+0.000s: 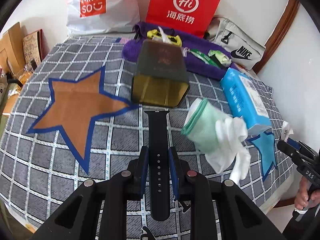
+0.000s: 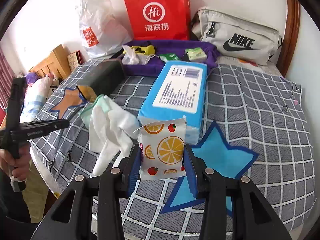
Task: Organize soft objects
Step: 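Lift the black strap with the left tool while the right tool holds the orange-print packet, then carry the black strap with the left tool while the right tool carries the orange-print packet to the towel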
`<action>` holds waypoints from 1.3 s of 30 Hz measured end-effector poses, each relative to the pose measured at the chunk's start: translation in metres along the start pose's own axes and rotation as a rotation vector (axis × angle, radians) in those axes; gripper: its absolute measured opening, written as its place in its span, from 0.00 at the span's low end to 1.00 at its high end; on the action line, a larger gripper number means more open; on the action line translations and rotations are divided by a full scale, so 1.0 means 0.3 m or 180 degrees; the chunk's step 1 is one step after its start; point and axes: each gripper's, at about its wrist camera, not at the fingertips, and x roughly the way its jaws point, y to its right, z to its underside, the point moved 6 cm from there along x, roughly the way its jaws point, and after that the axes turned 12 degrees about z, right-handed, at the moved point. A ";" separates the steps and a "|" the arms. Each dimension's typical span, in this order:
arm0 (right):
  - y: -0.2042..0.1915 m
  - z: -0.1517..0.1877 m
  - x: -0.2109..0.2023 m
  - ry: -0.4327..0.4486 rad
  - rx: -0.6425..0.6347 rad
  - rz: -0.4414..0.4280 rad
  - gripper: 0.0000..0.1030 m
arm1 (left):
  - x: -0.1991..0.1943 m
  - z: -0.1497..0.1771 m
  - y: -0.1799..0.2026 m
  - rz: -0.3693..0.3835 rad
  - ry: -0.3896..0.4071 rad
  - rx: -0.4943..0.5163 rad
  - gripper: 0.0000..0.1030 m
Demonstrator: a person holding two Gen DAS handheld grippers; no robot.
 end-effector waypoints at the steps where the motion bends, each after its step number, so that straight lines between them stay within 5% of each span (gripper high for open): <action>1: 0.005 -0.008 -0.005 0.0017 0.0005 0.0008 0.40 | -0.012 -0.011 0.006 -0.0017 0.0031 0.0024 0.19; 19: 0.015 -0.253 -0.015 0.0275 0.0024 -0.0126 0.40 | -0.094 -0.324 0.064 -0.0026 0.0409 0.0119 0.19; 39: 0.052 -0.587 0.158 0.0368 0.0178 0.0008 0.40 | 0.066 -0.646 0.075 0.0128 0.0409 0.0040 0.19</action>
